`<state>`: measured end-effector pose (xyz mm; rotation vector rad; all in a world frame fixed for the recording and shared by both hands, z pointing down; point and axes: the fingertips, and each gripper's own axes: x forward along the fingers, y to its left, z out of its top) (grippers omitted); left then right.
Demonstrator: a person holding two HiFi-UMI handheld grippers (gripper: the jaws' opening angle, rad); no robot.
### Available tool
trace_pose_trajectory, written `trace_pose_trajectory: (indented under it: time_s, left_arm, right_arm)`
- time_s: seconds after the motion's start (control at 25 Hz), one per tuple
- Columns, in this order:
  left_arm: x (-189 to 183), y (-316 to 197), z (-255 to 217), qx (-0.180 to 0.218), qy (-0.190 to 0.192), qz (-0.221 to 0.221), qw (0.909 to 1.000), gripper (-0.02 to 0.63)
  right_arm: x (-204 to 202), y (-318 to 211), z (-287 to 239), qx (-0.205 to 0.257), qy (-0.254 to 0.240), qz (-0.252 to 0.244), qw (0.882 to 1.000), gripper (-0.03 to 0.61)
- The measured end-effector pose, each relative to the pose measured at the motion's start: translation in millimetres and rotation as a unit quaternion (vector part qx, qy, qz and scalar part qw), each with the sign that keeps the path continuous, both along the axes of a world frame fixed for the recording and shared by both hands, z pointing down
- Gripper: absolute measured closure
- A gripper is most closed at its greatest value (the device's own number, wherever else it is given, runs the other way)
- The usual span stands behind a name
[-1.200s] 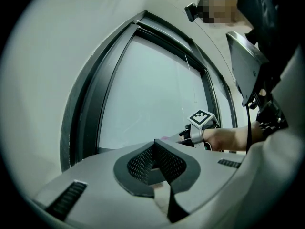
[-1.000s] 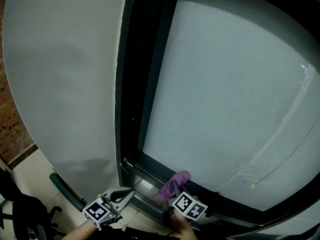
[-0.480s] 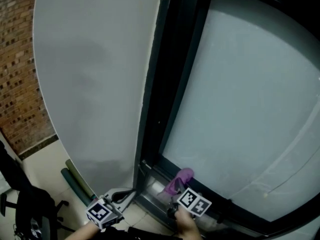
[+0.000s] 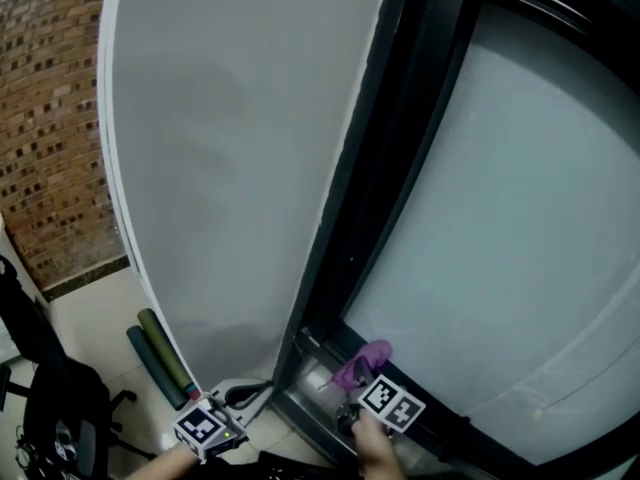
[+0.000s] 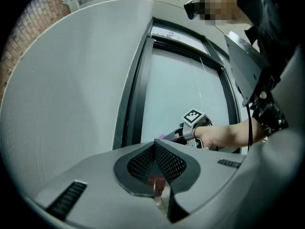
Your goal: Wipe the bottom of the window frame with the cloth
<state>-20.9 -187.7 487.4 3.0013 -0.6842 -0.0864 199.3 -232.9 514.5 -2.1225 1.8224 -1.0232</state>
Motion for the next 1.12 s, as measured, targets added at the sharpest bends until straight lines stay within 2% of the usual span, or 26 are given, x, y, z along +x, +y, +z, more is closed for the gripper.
trace_pose_trajectory:
  time_s: [0.92,1.12]
  left_arm:
    - [-17.4,-20.2,-2.5,0.008,0.013,-0.033,0.9993,0.609]
    - [-15.8,-23.2,-7.1,0.013,0.013,-0.020,0.9996,0.609]
  right_arm:
    - [-36.2,-53.5,2.3,-0.025,0.018,-0.069,0.997,0.492]
    - [-44.1,-63.4,-1.1,-0.027,0.016,-0.077,0.997,0.492]
